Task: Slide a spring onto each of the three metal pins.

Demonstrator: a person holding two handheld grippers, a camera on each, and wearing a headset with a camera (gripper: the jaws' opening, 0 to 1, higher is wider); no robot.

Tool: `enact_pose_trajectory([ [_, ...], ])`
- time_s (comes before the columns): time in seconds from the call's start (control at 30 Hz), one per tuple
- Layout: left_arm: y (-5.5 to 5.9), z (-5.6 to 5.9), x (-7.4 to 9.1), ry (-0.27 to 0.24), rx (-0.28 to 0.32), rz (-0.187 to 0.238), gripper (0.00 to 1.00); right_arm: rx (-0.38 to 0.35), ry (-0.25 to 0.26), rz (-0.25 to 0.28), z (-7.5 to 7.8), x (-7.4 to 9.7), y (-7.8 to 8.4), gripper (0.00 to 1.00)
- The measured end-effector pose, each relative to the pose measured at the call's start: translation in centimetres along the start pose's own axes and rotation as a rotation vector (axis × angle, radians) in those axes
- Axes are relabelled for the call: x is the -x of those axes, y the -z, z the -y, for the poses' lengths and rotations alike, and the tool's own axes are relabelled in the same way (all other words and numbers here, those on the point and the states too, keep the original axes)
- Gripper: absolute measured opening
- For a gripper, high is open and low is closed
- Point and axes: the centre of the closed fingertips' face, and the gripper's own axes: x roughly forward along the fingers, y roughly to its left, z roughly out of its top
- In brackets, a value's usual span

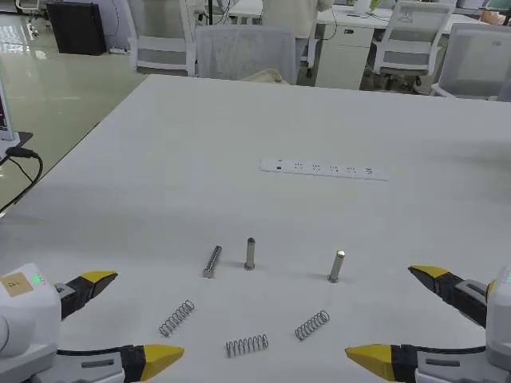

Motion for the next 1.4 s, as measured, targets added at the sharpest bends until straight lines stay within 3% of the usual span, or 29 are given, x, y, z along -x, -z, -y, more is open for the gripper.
enact_pose_trajectory([
  [1.4,0.12,-0.29,-0.42,0.001,-0.005,-0.018,0.82,-0.005,-0.008,-0.013,-0.28,-0.03,0.48,0.95],
])
